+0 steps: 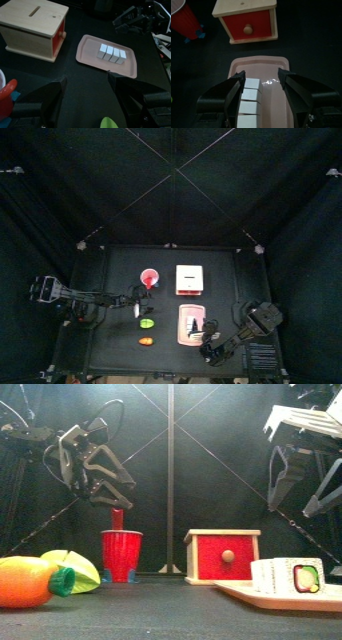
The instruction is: Grab sushi roll
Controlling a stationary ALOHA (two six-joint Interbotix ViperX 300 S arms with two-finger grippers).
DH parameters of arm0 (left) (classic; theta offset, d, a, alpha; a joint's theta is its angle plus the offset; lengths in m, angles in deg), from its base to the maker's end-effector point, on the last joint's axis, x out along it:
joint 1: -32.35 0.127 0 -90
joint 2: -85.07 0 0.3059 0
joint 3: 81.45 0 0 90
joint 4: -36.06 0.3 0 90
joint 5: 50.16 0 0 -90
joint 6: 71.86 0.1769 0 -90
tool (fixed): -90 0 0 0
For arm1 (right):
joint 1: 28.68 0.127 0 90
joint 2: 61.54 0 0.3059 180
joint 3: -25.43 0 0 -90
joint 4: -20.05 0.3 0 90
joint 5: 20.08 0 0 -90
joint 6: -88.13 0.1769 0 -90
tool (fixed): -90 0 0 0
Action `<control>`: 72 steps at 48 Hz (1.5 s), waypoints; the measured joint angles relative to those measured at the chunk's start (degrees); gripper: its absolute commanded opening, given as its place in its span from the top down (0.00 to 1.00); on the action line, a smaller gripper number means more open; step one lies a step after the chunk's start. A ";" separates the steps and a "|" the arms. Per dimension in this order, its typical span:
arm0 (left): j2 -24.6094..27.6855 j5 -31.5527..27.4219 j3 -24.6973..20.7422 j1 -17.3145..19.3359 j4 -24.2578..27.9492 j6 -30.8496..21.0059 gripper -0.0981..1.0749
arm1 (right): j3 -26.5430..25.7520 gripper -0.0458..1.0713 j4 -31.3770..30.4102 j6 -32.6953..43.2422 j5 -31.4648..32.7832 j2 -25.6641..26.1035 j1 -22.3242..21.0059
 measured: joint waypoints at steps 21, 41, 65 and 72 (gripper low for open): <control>-1.32 0.00 0.44 0.62 0.79 0.09 0.09 | 4.31 0.17 -3.34 0.00 -12.74 0.09 -1.14; -1.32 0.00 1.05 0.35 0.70 -0.18 0.09 | 5.54 0.17 -5.63 0.00 -20.21 0.00 -2.99; -1.32 0.00 1.49 -0.70 -1.23 -0.18 0.09 | 6.50 0.17 -5.63 0.00 -24.96 -1.93 -5.54; -1.32 0.00 1.49 -0.88 -1.32 -0.18 0.09 | 6.68 0.17 -5.54 0.00 -26.10 -2.46 -6.15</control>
